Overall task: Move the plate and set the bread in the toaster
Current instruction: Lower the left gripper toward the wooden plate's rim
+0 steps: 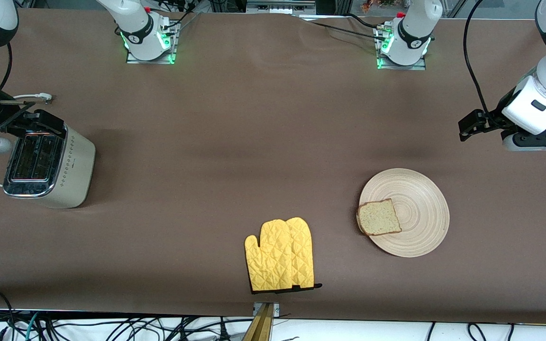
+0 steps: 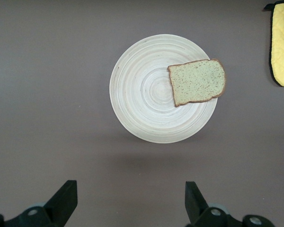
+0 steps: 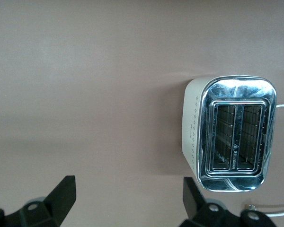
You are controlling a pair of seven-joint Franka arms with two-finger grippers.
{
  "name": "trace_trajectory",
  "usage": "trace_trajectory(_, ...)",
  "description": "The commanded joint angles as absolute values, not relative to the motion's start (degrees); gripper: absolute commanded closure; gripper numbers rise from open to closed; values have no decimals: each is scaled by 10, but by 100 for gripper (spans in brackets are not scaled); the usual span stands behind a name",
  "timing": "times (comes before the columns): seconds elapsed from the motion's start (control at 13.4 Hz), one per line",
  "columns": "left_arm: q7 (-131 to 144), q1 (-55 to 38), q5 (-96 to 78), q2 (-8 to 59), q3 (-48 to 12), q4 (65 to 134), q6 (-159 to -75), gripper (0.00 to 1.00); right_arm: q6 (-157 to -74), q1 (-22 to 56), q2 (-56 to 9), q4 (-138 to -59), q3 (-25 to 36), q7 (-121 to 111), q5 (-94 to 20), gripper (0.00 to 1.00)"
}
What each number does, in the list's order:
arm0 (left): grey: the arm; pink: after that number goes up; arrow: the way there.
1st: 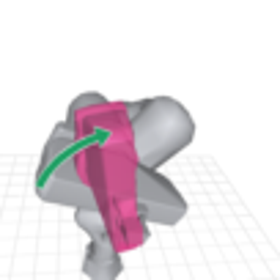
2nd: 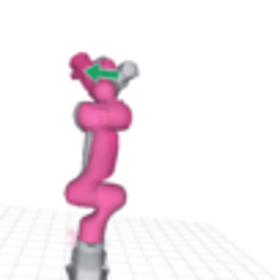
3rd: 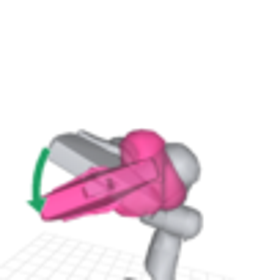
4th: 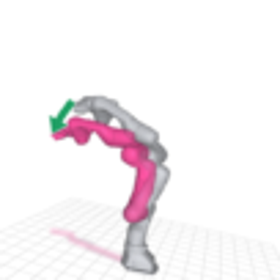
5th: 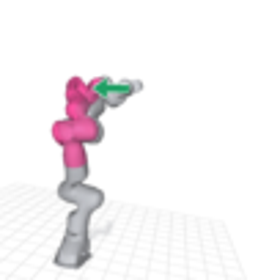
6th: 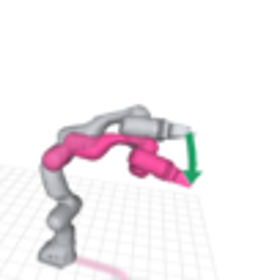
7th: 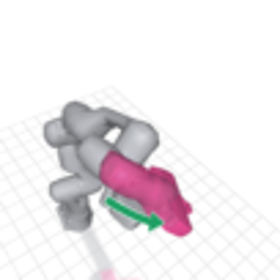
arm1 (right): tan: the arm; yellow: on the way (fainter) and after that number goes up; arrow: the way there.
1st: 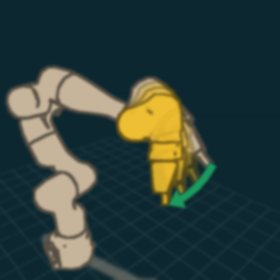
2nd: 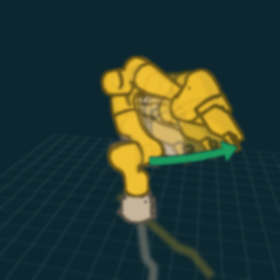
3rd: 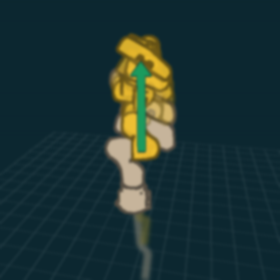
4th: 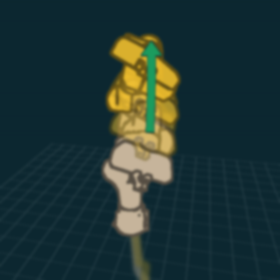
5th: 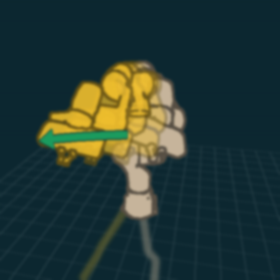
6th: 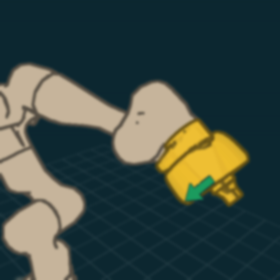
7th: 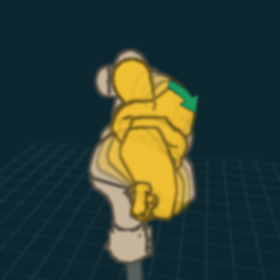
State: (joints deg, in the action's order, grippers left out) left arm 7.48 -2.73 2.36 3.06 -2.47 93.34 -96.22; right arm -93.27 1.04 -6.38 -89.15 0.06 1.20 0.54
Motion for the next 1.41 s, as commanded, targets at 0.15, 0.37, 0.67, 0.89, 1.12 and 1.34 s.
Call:
trace_trajectory(0.15, 64, -19, 12, 22, -29, 934, -957, 0, -923, 10, -65, -882, 1, 3, 11, 0)
trace_trajectory(0.37, 67, -19, 12, 21, -28, 934, -955, 0, -923, 12, -65, -882, -1, 7, 11, 0)
trace_trajectory(0.67, 68, -25, 12, 22, -30, 924, -947, 0, -923, 12, -65, -882, -1, 7, 11, 0)
trace_trajectory(0.89, 62, -23, 12, 30, -33, 924, -947, 0, -923, 12, -65, -882, -1, 7, 11, 0)
trace_trajectory(1.12, 60, -23, 11, 39, -33, 923, -948, 0, -924, 12, -65, -882, -1, 7, 9, 0)
trace_trajectory(1.34, 58, -13, -28, 71, -28, 907, -948, 0, -925, 12, -65, -882, -1, 7, 7, 0)
